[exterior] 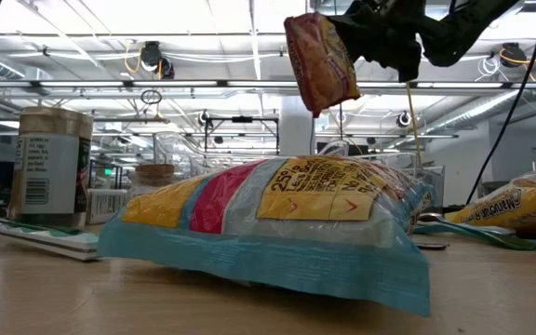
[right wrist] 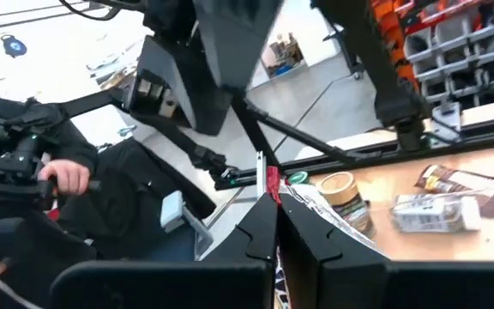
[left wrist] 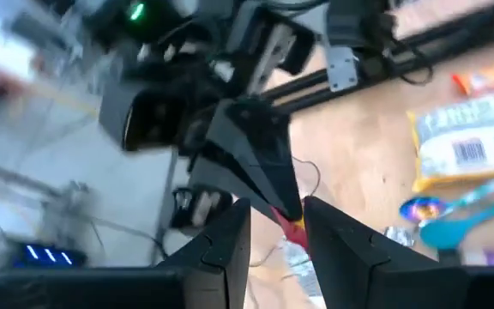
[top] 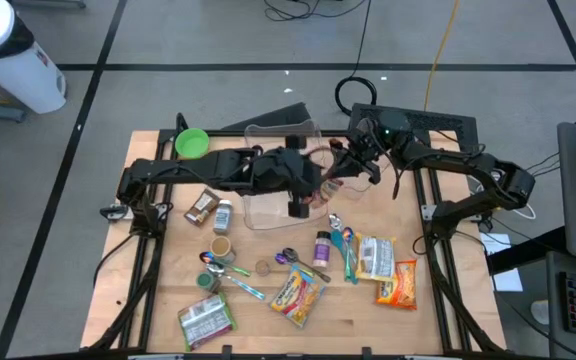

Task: Pick & Place Food Item
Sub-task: Put the red noodle pack into the top left transparent bin

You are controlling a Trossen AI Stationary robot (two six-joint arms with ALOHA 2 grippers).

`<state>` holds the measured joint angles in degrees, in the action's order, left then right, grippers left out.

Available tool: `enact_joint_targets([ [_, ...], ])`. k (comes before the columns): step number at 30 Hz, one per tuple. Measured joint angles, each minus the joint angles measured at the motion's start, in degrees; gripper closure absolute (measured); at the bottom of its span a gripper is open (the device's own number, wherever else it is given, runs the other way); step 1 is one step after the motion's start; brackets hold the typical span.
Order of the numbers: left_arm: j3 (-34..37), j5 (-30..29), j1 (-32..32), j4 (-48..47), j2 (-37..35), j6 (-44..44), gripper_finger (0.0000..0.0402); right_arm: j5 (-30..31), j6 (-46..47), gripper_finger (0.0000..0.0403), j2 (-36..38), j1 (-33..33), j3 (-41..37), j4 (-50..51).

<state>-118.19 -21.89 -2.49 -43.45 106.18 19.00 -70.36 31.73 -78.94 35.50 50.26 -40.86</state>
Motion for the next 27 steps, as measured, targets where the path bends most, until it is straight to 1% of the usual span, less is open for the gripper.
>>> enact_joint_targets([
  [3,0.0,2.2,0.9,0.1,-0.3,-8.4,0.0282,0.6,0.8,0.0403,0.0,0.9,0.0,-1.2],
  [6,0.0,6.1,2.0,0.0,-0.3,-15.4,0.0282,2.9,0.8,0.0403,0.0,1.4,0.0,-1.1],
  [9,0.0,12.0,3.4,-0.2,-0.2,-20.1,0.0282,4.4,0.6,0.0403,0.0,1.7,0.0,-1.4],
  [11,0.0,14.4,4.3,-0.5,-0.2,-22.1,0.0282,4.7,0.4,0.0403,0.0,1.7,0.0,-1.4],
  [14,0.0,14.1,5.4,-2.0,-0.2,-25.3,0.0282,4.6,0.3,0.0403,0.0,1.7,0.0,-1.4],
  [19,0.0,14.1,7.7,-3.7,-0.2,-28.3,0.0282,4.7,0.1,0.0403,0.0,1.7,0.0,-1.4],
  [23,0.0,15.8,8.5,-5.4,-0.2,-28.6,0.0282,4.7,-0.1,0.0403,0.0,1.7,0.0,-1.4],
  [27,0.0,16.0,8.7,-6.5,-0.2,-28.8,0.0282,5.3,-0.5,0.0403,0.0,2.2,0.0,-1.4],
])
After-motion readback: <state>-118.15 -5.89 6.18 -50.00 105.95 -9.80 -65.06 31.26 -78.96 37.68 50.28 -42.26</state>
